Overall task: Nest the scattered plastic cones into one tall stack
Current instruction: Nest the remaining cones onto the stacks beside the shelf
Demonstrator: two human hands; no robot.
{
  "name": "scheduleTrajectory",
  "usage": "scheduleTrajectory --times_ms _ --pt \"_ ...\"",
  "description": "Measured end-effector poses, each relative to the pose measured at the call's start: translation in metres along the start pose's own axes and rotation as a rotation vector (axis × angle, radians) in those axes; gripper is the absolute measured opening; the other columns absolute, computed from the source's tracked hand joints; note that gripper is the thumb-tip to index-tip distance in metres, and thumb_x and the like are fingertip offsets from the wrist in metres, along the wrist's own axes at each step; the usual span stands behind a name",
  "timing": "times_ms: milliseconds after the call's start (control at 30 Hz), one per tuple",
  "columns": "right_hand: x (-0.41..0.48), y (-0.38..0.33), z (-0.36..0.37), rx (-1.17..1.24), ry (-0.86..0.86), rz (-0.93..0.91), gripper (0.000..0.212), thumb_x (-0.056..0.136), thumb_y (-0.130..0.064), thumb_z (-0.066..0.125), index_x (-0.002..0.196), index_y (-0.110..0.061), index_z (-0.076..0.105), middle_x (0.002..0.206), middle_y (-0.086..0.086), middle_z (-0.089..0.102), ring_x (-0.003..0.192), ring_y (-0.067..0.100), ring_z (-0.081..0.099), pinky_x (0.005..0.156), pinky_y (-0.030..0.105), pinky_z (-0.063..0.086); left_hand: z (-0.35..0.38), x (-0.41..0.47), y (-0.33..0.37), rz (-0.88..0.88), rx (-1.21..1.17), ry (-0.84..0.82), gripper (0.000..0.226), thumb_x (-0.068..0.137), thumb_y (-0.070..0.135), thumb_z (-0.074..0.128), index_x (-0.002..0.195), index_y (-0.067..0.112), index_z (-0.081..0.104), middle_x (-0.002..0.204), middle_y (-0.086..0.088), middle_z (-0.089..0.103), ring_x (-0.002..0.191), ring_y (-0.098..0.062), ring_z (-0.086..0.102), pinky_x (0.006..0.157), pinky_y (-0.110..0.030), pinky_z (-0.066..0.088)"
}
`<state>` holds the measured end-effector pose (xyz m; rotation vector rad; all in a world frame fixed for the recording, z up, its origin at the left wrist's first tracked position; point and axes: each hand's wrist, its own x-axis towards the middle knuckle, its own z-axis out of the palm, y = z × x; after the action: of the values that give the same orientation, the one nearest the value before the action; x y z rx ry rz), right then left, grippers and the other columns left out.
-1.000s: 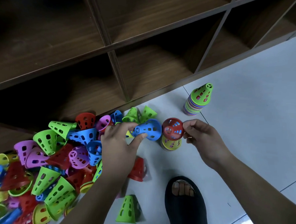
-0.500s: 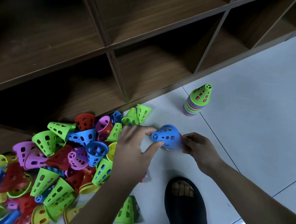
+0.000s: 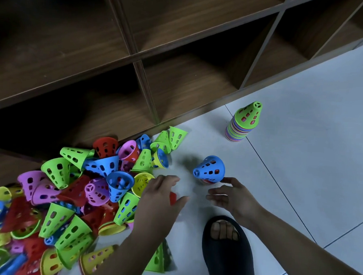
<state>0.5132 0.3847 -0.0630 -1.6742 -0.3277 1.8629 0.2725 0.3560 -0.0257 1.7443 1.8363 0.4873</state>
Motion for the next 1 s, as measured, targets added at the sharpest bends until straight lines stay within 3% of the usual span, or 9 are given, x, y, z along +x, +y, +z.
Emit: scheduleTrajectory --times_ms 167,267,467,700,833,1000 --pt "-0.002 0.003 0.011 -0.107 0.019 -0.057 0.065 0.097 0.004 0.061 0.148 -0.029 0.038 0.117 0.029 0.072 0.100 0.047 0.075 0.094 0.050 0.062 0.000 -0.009 0.003 0.011 -0.120 -0.034 0.059 0.091 0.051 0.074 0.145 0.044 0.051 0.128 0.022 0.056 0.113 -0.001 0.058 0.092 -0.028 0.051" --pt "0.001 0.005 0.012 -0.160 0.028 -0.068 0.061 0.097 0.002 0.060 0.147 -0.028 0.044 0.111 0.024 0.076 0.096 0.040 0.077 0.095 0.049 0.062 -0.002 0.004 0.034 0.081 -0.251 -0.067 0.059 0.100 0.047 0.069 0.152 0.049 0.043 0.127 0.025 0.058 0.110 0.001 0.060 0.088 -0.023 0.049" --pt "0.008 0.007 0.009 -0.129 0.001 -0.073 0.057 0.095 0.004 0.059 0.142 -0.027 0.050 0.113 0.023 0.077 0.105 0.038 0.076 0.098 0.047 0.060 0.016 0.035 0.056 0.234 -0.146 0.007 0.020 0.101 0.033 0.067 0.121 0.030 0.069 0.108 0.011 0.068 0.096 -0.014 0.067 0.084 -0.040 0.055" --pt "0.016 0.009 0.009 0.034 -0.051 -0.046 0.061 0.097 0.012 0.055 0.146 -0.019 0.042 0.118 0.026 0.075 0.105 0.036 0.075 0.098 0.045 0.058 0.017 0.020 0.012 0.106 -0.014 -0.033 0.028 0.094 0.034 0.066 0.122 0.033 0.061 0.113 0.010 0.068 0.100 -0.019 0.067 0.082 -0.039 0.055" --pt "0.026 -0.001 0.014 0.129 -0.041 -0.029 0.064 0.094 0.018 0.054 0.147 -0.015 0.040 0.122 0.031 0.072 0.116 0.042 0.072 0.102 0.047 0.057 0.017 -0.003 -0.019 0.044 0.130 -0.041 0.029 0.090 0.035 0.071 0.116 0.026 0.066 0.103 0.005 0.066 0.089 -0.023 0.064 0.074 -0.038 0.056" --pt "0.042 -0.024 0.020 0.141 -0.002 -0.088 0.065 0.093 0.020 0.055 0.147 -0.013 0.042 0.110 0.027 0.073 0.102 0.037 0.073 0.102 0.046 0.056 0.021 -0.014 -0.033 0.048 0.246 -0.054 0.021 0.091 0.039 0.072 0.107 0.026 0.069 0.102 0.006 0.064 0.090 -0.021 0.058 0.074 -0.039 0.055"
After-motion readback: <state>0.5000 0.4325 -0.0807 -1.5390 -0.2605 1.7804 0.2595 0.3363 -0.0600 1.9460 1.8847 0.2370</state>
